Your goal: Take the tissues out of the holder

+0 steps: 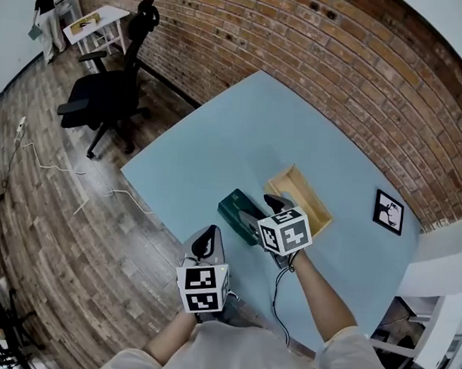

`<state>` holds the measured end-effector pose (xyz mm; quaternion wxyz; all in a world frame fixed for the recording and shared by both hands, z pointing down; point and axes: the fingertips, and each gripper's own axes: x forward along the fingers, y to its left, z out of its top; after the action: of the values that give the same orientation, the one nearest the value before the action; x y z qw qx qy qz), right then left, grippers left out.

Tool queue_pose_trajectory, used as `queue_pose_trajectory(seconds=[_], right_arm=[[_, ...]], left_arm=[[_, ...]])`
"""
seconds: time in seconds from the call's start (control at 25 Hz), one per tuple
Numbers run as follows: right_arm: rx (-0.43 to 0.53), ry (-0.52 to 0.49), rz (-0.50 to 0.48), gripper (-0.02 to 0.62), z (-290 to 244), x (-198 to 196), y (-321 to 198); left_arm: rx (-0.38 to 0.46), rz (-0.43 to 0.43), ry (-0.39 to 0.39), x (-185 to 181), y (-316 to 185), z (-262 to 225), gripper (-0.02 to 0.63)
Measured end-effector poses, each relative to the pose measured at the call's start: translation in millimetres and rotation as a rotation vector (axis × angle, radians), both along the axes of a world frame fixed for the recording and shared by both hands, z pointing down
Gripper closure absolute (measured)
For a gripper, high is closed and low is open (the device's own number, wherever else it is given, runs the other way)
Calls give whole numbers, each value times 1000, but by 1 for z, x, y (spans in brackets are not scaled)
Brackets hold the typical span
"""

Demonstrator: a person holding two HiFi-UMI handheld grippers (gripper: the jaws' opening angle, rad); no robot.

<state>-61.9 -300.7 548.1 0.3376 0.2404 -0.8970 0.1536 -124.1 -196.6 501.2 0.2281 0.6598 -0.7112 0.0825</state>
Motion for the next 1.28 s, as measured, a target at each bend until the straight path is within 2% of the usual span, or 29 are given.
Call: queue_pose_trajectory(seconds=[0.24,0.36,0.68,1.04,1.28], right_arm=[[51,-52,100,327,-30,38,-10],[79,-79,177,353,-42,62,-15],[146,-133,400,472,-67,132,-14],[126,-187,580,531,-62,193,15],[122,-207,660,588,-56,215,37]], left_arm=[[33,62,-5,23,-11,-13,598],[44,85,-7,34,-16,-18,598],[74,183,-20,66,-25,-35,598],[86,287,-39,105,-31,-42,598],[79,325,-37,121,-34,-39,598]])
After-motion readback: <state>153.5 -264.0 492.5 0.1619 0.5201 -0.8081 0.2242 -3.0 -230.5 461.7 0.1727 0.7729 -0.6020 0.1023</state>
